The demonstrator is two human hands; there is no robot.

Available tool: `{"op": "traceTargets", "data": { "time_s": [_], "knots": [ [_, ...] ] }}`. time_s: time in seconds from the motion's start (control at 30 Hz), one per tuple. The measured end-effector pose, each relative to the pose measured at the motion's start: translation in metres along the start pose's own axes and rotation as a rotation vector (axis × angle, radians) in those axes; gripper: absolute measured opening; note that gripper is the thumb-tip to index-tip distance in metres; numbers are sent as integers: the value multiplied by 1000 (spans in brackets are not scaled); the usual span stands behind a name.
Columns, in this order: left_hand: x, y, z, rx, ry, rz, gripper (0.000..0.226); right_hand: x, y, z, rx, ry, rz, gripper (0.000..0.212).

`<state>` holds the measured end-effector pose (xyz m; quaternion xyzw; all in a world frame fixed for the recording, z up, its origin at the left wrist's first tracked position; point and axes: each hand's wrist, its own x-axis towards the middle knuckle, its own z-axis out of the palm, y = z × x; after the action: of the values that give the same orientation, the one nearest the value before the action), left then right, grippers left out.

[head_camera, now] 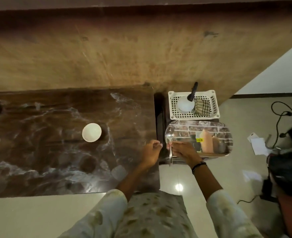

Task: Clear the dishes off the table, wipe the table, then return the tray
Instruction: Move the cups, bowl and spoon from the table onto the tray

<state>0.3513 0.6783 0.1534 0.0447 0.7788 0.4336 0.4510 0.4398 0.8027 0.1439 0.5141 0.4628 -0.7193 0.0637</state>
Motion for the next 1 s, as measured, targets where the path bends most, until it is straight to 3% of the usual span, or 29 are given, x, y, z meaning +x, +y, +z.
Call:
{"op": "traceTargets", "data": {
  "time_s": [0.17,0.23,0.3,0.37,0.47,0.73,0.9,1.0],
  "knots": [
    [19,-11,36,66,-31,-69,25,79,7,-48,-19,216,68,31],
    [27,-18,41,89,-25,-95,23,107,15,-61,26,214,123,37],
    [37,-28,45,80,-28,-113,22,127,20,-71,-119,196,132,38],
    [45,-34,45,46,-26,-149,20,141,22,-72,-129,160,136,35],
    [57,-42,46,-25,7,-167,13,159,24,-71,-105,141,133,11],
    [68,-46,45,-97,72,-188,20,193,41,-69,-302,254,47,22],
    [66,-53,39,-94,93,-201,14,196,49,-65,-305,361,-43,4],
    [66,-57,34,-85,103,-226,17,195,49,-62,-312,397,-61,7]
  ]
}}
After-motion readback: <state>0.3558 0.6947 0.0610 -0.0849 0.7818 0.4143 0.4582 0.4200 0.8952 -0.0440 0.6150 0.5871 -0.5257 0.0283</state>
